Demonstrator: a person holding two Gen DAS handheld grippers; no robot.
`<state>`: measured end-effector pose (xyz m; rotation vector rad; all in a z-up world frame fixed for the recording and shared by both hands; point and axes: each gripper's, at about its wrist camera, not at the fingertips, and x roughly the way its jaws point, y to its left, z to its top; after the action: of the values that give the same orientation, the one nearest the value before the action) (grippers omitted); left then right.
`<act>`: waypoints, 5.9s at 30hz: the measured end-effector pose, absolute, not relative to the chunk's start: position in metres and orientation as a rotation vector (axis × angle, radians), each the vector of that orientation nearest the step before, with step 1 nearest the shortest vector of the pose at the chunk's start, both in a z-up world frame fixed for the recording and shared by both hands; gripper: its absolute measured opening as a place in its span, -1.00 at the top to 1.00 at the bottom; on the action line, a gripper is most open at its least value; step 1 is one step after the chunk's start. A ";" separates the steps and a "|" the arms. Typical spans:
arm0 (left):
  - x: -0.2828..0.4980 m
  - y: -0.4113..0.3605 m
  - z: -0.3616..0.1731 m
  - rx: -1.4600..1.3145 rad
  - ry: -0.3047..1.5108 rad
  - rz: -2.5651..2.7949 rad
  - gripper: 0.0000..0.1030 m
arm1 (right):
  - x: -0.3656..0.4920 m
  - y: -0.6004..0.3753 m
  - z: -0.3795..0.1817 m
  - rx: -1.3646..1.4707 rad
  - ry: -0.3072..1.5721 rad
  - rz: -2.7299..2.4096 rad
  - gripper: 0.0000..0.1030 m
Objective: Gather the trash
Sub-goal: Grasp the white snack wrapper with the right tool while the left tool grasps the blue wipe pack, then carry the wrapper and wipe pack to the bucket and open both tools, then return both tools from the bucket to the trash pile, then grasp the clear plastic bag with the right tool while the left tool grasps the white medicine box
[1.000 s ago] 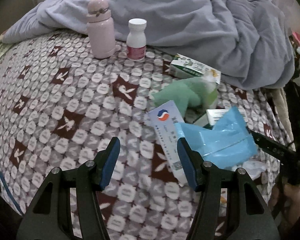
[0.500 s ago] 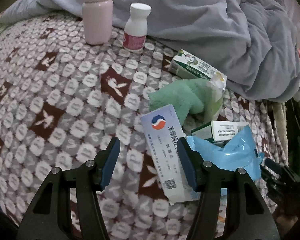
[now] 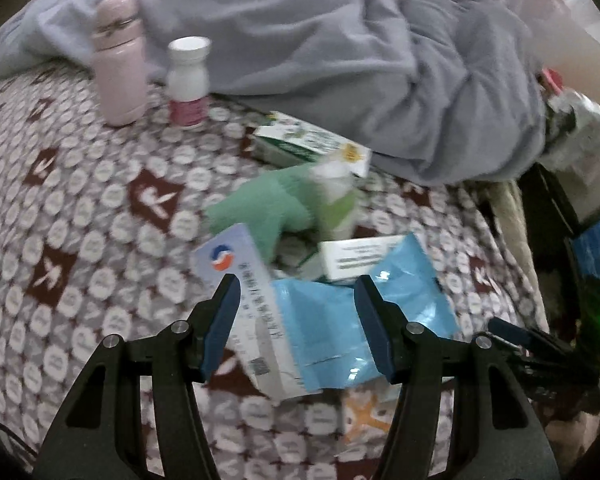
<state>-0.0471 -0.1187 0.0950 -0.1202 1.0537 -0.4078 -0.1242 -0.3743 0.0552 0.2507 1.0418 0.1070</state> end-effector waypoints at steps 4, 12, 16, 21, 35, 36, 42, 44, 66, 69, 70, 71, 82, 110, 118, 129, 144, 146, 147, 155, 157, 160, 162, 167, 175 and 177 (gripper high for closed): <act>-0.045 -0.131 0.091 -0.080 1.088 -0.484 -0.13 | -0.112 -0.355 0.040 0.288 1.073 0.178 -0.11; -0.054 -0.160 0.078 0.073 1.124 -0.658 -0.26 | -0.114 -0.354 0.038 0.232 1.032 0.145 0.36; -0.060 -0.175 0.073 0.168 1.137 -0.717 -0.31 | -0.128 -0.372 0.050 0.224 1.010 0.133 0.36; -0.060 -0.189 0.068 0.238 1.132 -0.708 -0.31 | -0.135 -0.375 0.050 0.198 1.016 0.128 0.37; -0.054 -0.193 0.085 0.096 1.095 -0.639 0.49 | -0.147 -0.385 0.063 0.214 0.973 0.117 0.37; -0.055 -0.192 0.091 0.090 1.083 -0.640 0.49 | -0.149 -0.387 0.066 0.218 0.966 0.117 0.37; -0.065 -0.198 0.122 0.077 1.036 -0.668 0.49 | -0.161 -0.395 0.084 0.227 0.913 0.111 0.37; -0.072 -0.208 0.127 0.082 1.026 -0.681 0.49 | -0.166 -0.398 0.090 0.230 0.898 0.108 0.37; -0.150 -0.356 0.136 0.169 0.983 -0.800 0.49 | -0.247 -0.508 0.121 0.283 0.803 -0.149 0.37; -0.161 -0.381 0.136 0.190 0.986 -0.839 0.49 | -0.265 -0.532 0.122 0.299 0.793 -0.204 0.37; -0.165 -0.389 0.137 0.199 0.987 -0.852 0.49 | -0.271 -0.541 0.122 0.305 0.792 -0.224 0.37; -0.171 -0.400 0.136 0.212 0.988 -0.871 0.49 | -0.276 -0.547 0.122 0.309 0.792 -0.241 0.37; -0.216 -0.496 0.118 0.314 1.047 -1.010 0.49 | -0.331 -0.628 0.101 0.384 0.821 -0.421 0.37; -0.227 -0.548 0.098 0.310 1.136 -1.061 -0.02 | -0.360 -0.692 0.062 0.542 0.848 -0.566 -0.05; -0.209 -0.510 0.103 0.279 1.084 -0.950 -0.02 | -0.347 -0.670 0.070 0.503 0.846 -0.532 -0.05; -0.189 -0.446 0.110 0.259 1.017 -0.807 -0.02 | -0.308 -0.609 0.089 0.419 0.857 -0.414 -0.05; -0.149 -0.309 0.111 0.180 1.042 -0.579 -0.02 | -0.235 -0.498 0.091 0.354 0.904 -0.143 -0.06; -0.143 -0.288 0.111 0.169 1.044 -0.549 -0.02 | -0.224 -0.482 0.086 0.351 0.917 -0.104 -0.06; -0.140 -0.275 0.111 0.158 1.047 -0.528 -0.03 | -0.217 -0.472 0.084 0.349 0.926 -0.078 -0.06; -0.106 -0.175 0.102 0.061 1.079 -0.343 -0.02 | -0.167 -0.391 0.074 0.287 0.961 0.108 -0.07; -0.096 -0.154 0.098 0.024 1.090 -0.299 -0.02 | -0.155 -0.374 0.071 0.286 0.959 0.150 -0.08; -0.086 -0.127 0.092 -0.028 1.102 -0.243 -0.03 | -0.136 -0.350 0.067 0.281 0.956 0.200 -0.19; -0.079 -0.114 0.086 -0.073 1.120 -0.224 -0.03 | -0.121 -0.335 0.061 0.272 0.960 0.235 -0.23; -0.058 -0.093 0.064 -0.213 1.164 -0.194 -0.13 | -0.096 -0.314 0.043 0.249 0.995 0.262 -0.23; -0.036 -0.098 0.036 -0.347 1.198 -0.222 -0.27 | -0.097 -0.326 0.041 0.286 0.960 0.259 0.35; -0.036 -0.101 0.034 -0.339 1.195 -0.215 -0.27 | -0.101 -0.329 0.046 0.280 0.948 0.259 0.38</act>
<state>-0.0361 -0.1008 0.0342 -0.3392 1.1948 -0.2153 -0.1010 -0.3295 0.0460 0.2799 0.9482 0.2592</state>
